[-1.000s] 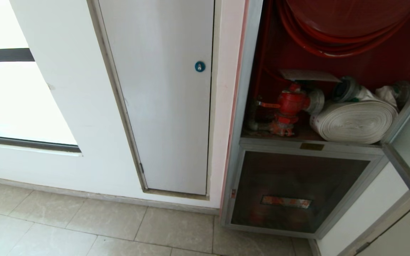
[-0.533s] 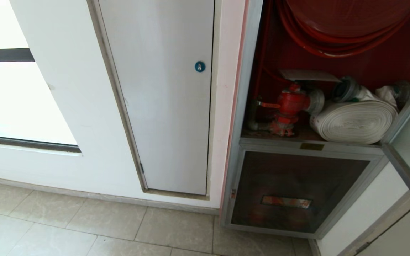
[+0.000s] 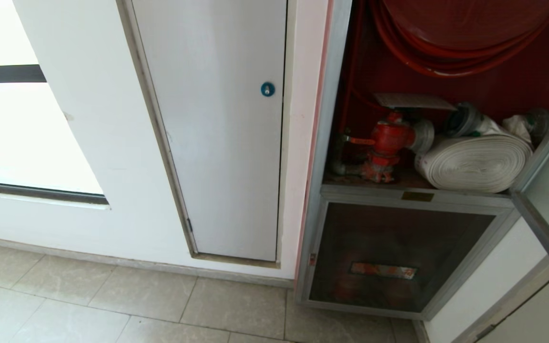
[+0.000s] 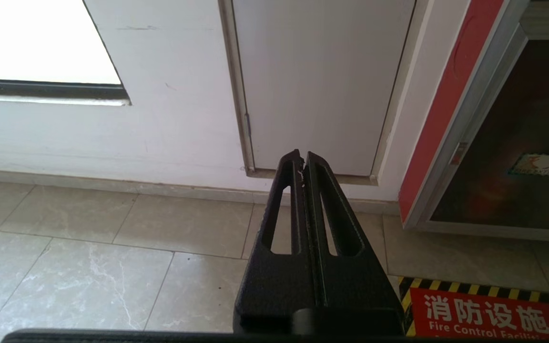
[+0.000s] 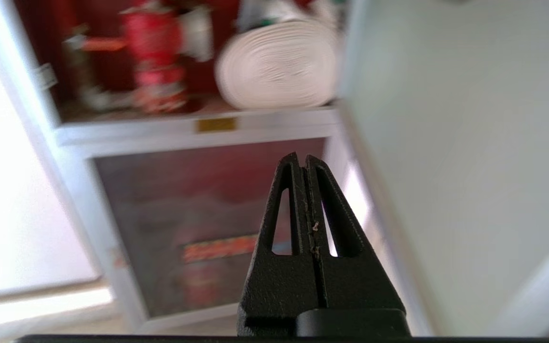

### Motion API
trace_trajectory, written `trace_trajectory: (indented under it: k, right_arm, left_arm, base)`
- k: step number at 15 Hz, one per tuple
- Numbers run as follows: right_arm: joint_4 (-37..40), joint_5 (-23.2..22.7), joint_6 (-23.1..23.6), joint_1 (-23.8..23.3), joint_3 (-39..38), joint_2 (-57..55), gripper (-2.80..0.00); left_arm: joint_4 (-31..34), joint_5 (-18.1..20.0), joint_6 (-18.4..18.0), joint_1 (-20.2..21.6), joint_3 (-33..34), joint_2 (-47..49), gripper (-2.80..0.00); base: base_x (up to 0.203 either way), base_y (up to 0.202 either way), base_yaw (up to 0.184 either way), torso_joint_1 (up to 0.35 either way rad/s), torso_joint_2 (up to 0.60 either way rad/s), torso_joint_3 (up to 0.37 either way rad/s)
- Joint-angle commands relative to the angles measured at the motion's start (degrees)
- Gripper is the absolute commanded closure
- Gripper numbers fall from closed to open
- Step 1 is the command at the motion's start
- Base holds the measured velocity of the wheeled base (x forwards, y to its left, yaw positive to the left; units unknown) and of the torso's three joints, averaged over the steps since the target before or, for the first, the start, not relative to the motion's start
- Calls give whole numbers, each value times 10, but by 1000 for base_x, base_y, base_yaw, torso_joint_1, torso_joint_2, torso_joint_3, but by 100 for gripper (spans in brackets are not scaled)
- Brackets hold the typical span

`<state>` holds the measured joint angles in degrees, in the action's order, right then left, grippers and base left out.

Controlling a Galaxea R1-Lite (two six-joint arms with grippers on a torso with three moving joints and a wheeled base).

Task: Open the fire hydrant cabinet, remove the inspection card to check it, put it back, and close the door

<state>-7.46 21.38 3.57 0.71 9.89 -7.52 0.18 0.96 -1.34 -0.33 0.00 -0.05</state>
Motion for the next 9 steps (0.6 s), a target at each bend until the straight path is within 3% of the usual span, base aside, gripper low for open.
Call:
trace_trajectory:
  k: [1,5,9]
  right_arm:
    - [0,-31,0,-1,-35,39,0]
    - [-2,-78,0,-1,-89,75,0]
    - [-1,-116,-21,-1,-96,75,0]
  left_arm:
    - [0,0,-1,0,0,0,0]
    - [0,0,0,0,0,0,0]
    - [0,0,0,0,0,0,0]
  base:
    - [0,0,0,0,0,0]
    - [0,0,0,0,0,0]
    - [0,0,0,0,0,0]
